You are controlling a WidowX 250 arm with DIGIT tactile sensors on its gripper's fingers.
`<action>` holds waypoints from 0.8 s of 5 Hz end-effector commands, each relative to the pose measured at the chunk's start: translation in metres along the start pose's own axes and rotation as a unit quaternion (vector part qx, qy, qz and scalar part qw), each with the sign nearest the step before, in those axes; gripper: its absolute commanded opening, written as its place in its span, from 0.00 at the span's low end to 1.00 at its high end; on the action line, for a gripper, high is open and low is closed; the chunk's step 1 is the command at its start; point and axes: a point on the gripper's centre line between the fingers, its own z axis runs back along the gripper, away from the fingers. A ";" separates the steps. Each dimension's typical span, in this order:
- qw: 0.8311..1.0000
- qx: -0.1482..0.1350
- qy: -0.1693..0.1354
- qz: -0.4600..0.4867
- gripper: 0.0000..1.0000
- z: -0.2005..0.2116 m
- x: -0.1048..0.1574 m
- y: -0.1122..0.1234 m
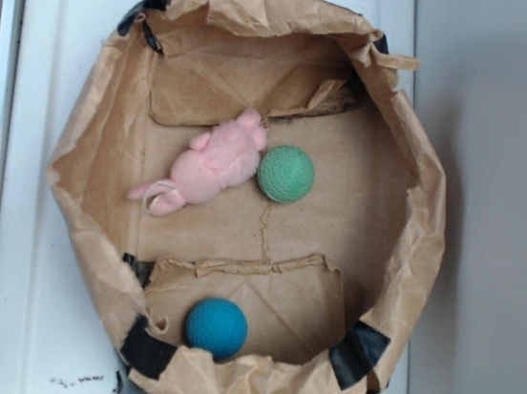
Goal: Grab the green ball.
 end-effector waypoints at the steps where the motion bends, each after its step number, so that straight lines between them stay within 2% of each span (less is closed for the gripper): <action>1: 1.000 0.000 0.000 0.000 1.00 0.000 0.000 0.000; 2: 1.000 0.006 -0.030 0.008 1.00 -0.031 0.039 0.001; 4: 0.998 0.015 -0.063 0.016 1.00 -0.072 0.109 0.006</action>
